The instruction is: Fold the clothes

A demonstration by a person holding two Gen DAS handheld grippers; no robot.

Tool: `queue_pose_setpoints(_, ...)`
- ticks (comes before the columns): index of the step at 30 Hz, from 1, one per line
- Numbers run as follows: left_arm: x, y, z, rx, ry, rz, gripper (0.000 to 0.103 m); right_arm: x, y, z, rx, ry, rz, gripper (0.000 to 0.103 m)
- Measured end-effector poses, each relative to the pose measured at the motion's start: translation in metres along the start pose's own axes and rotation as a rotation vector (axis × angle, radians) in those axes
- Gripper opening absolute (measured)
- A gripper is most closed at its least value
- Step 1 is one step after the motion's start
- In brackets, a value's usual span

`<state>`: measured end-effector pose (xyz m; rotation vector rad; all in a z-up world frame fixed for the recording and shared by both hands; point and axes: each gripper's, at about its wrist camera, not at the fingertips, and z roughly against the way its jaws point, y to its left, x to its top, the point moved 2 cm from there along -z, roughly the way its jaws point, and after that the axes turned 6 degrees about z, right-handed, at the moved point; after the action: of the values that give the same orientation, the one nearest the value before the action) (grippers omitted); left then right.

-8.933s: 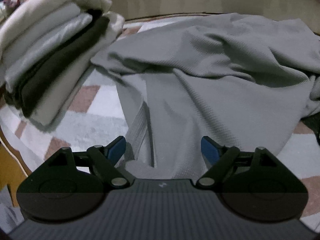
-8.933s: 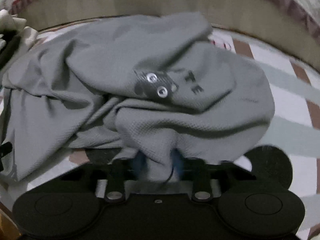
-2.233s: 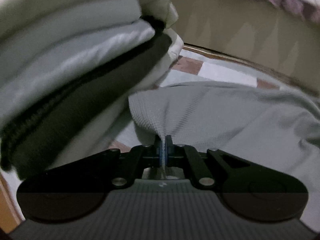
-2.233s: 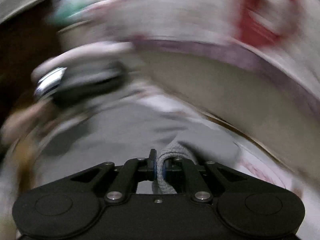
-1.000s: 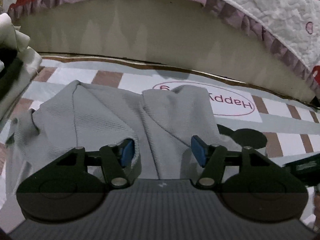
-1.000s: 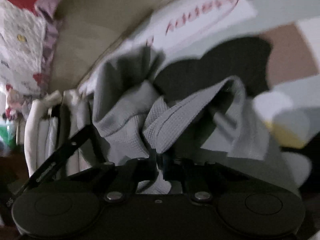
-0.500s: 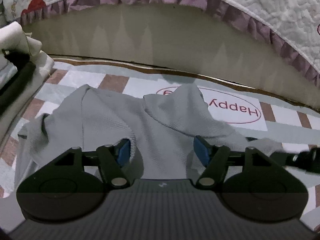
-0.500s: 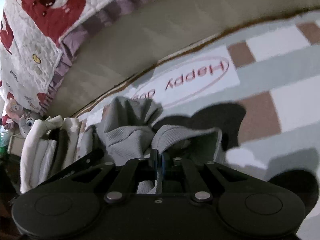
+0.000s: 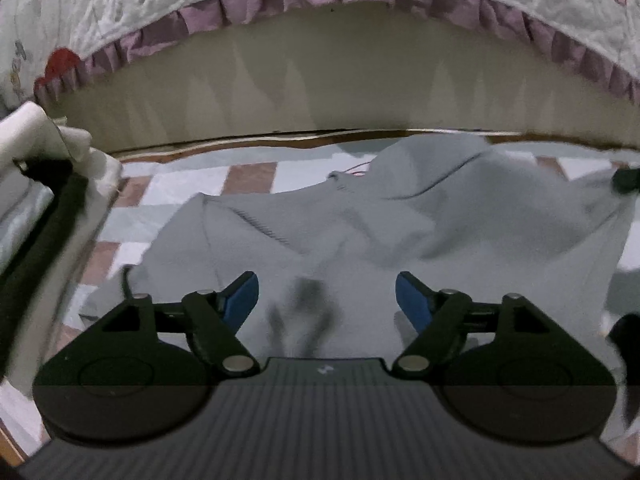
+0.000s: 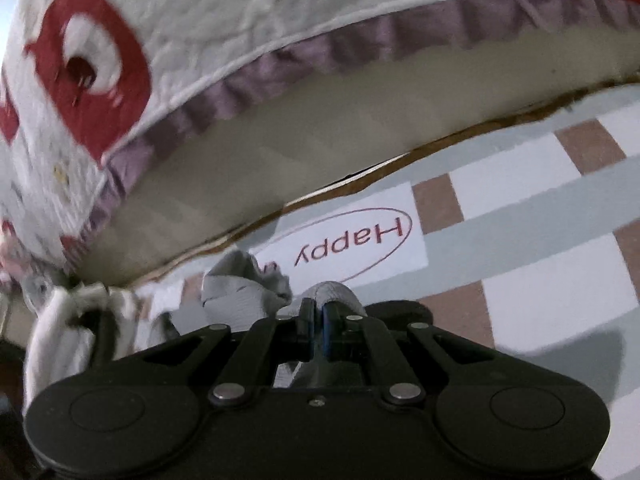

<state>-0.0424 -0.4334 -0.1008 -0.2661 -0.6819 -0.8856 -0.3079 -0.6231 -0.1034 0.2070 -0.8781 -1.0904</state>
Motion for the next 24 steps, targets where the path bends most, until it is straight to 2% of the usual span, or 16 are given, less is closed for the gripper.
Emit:
queue_pose_setpoints(4,-0.007,0.010,-0.005,0.008,-0.012,-0.029,0.075,0.009,-0.010,0.009,-0.010,-0.032,0.002,0.006)
queue_pose_setpoints(5,-0.009,0.013,-0.006,0.003,-0.013,-0.029,0.065,0.012,-0.013,0.010,-0.008,-0.034,0.003,0.006)
queue_pose_setpoints(6,-0.010,0.016,-0.008,-0.001,-0.009,-0.035,0.037,0.015,-0.015,0.011,-0.009,-0.037,0.006,0.006)
queue_pose_setpoints(8,-0.010,0.021,-0.012,0.024,-0.007,-0.054,0.001,0.018,-0.016,0.009,-0.049,-0.040,0.040,0.006)
queue_pose_setpoints(9,-0.009,0.025,-0.013,0.050,-0.013,-0.065,0.000,0.019,-0.016,0.008,-0.068,-0.040,0.057,0.006)
queue_pose_setpoints(12,0.002,0.045,-0.003,0.163,-0.118,-0.065,0.000,0.021,-0.016,0.002,-0.068,-0.043,0.075,0.006)
queue_pose_setpoints(15,0.014,0.081,0.008,0.255,-0.160,0.034,0.000,0.025,-0.024,0.009,0.060,-0.092,-0.017,0.006)
queue_pose_setpoints(17,0.015,0.097,0.010,0.236,-0.136,0.081,0.001,0.027,-0.030,0.011,0.036,-0.103,-0.028,0.006)
queue_pose_setpoints(19,0.012,0.097,0.009,0.153,-0.108,0.085,0.006,0.024,-0.028,0.005,-0.082,-0.073,0.031,0.006)
queue_pose_setpoints(20,0.010,0.090,0.007,0.114,-0.095,0.071,0.016,0.022,-0.025,0.000,-0.142,-0.047,0.068,0.006)
queue_pose_setpoints(21,0.008,0.084,0.005,0.075,-0.083,0.056,0.038,0.021,-0.024,-0.004,-0.174,-0.034,0.088,0.006)
queue_pose_setpoints(23,0.005,0.065,0.001,-0.001,-0.082,0.031,0.062,0.019,-0.023,-0.011,-0.188,-0.019,0.094,0.006)
queue_pose_setpoints(24,0.005,0.053,-0.002,-0.041,-0.088,0.019,0.063,0.019,-0.025,-0.012,-0.185,-0.018,0.077,0.006)
